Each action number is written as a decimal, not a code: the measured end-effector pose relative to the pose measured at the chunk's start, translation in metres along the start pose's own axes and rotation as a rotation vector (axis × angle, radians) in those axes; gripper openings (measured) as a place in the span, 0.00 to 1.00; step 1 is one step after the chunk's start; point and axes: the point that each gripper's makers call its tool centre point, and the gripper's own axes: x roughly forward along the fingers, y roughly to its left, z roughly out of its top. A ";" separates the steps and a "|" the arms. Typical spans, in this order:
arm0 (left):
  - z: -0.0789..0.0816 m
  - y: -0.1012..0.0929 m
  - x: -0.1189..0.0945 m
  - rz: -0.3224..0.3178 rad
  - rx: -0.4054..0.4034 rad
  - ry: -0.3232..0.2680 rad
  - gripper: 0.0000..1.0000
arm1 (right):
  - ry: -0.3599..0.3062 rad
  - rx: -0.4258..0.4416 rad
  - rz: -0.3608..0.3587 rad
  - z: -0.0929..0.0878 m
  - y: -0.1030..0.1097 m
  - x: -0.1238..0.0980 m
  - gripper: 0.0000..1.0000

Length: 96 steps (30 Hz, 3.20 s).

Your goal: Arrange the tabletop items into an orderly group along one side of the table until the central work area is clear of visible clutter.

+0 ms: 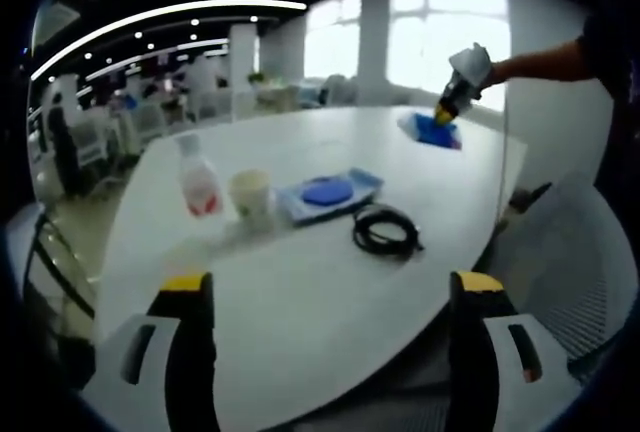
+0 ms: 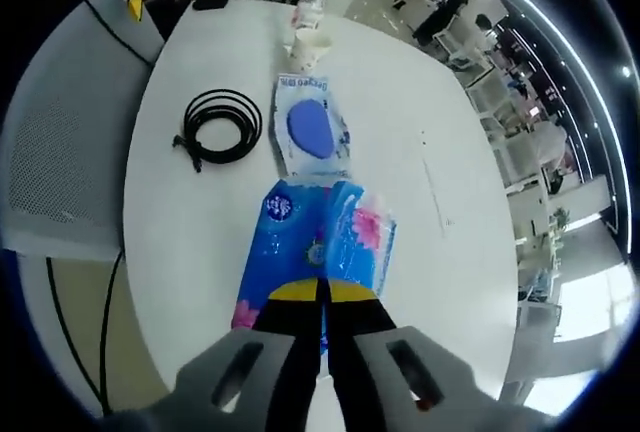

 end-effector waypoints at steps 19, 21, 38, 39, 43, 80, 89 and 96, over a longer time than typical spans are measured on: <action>-0.001 -0.001 0.001 -0.006 -0.007 0.003 0.94 | 0.046 -0.206 0.008 -0.020 -0.015 0.034 0.00; 0.000 -0.002 0.001 -0.009 -0.007 -0.004 0.94 | 0.048 -0.225 0.009 -0.022 -0.016 0.037 0.00; -0.002 0.000 0.000 -0.004 -0.015 0.003 0.94 | 0.069 -0.374 0.029 -0.023 -0.017 0.068 0.00; -0.003 0.000 0.000 -0.003 -0.015 0.006 0.94 | 0.070 -0.378 0.032 -0.023 -0.017 0.069 0.00; -0.003 0.001 0.000 -0.001 -0.018 0.005 0.94 | 0.070 -0.389 0.039 -0.023 -0.016 0.075 0.00; -0.010 -0.004 0.002 -0.007 0.005 0.077 0.91 | 0.077 -0.486 0.146 -0.024 -0.001 0.133 0.00; -0.013 -0.004 0.002 -0.007 0.003 0.091 0.91 | 0.084 -0.473 0.152 -0.026 -0.001 0.140 0.00; -0.015 -0.004 0.003 -0.011 0.003 0.100 0.90 | 0.089 -0.444 0.144 -0.026 -0.006 0.141 0.00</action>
